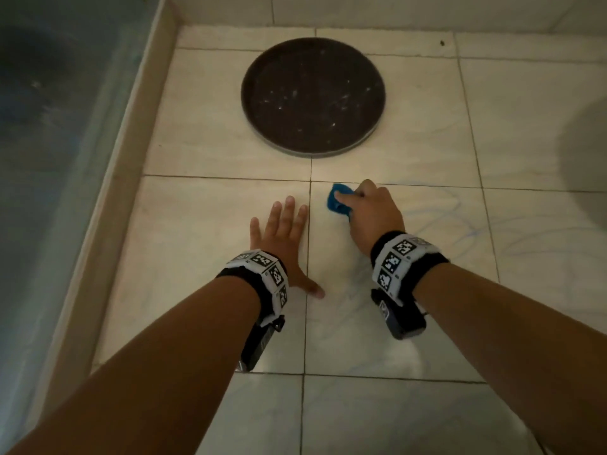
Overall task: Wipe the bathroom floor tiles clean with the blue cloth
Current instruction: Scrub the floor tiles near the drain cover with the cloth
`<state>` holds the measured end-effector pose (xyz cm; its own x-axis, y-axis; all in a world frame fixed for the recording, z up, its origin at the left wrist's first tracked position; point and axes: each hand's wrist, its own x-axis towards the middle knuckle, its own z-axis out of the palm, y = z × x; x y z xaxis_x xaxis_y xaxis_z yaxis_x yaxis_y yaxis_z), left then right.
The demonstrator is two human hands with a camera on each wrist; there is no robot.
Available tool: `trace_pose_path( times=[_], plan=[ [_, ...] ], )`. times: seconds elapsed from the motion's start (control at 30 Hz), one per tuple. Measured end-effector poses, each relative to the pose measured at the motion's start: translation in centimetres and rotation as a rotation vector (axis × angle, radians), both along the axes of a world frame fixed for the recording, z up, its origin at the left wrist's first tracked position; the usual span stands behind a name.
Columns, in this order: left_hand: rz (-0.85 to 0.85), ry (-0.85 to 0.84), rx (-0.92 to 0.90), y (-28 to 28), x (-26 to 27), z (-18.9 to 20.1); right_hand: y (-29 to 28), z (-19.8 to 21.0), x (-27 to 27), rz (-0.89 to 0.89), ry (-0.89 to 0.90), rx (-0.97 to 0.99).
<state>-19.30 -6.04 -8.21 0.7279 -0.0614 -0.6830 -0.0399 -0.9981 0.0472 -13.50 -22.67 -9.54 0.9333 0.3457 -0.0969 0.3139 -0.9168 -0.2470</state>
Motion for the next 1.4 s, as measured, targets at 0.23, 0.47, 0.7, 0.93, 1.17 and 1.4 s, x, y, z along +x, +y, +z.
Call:
trace_pose_path(
  times=[0.23,0.47,0.7,0.93,1.17,1.4],
  plan=[
    [-0.013,-0.024,-0.020,0.3,0.0,-0.1,-0.8,0.2,2.8,-0.102,0.044,0.079],
    [-0.013,-0.021,-0.010,0.2,0.1,-0.1,-0.9,-1.3,1.8,0.159,-0.013,0.013],
    [-0.002,-0.010,0.000,0.1,0.0,0.5,-0.3,0.2,0.1,0.059,0.029,0.019],
    [0.006,-0.015,-0.037,0.3,0.0,0.6,-5.0,0.1,4.6,-0.174,0.045,0.117],
    [0.012,-0.016,-0.029,0.2,-0.1,0.5,-3.7,0.4,1.2,0.216,0.006,-0.040],
    [0.015,-0.024,-0.039,0.3,0.0,0.6,-6.0,0.4,1.1,-0.082,0.043,-0.010]
  ],
)
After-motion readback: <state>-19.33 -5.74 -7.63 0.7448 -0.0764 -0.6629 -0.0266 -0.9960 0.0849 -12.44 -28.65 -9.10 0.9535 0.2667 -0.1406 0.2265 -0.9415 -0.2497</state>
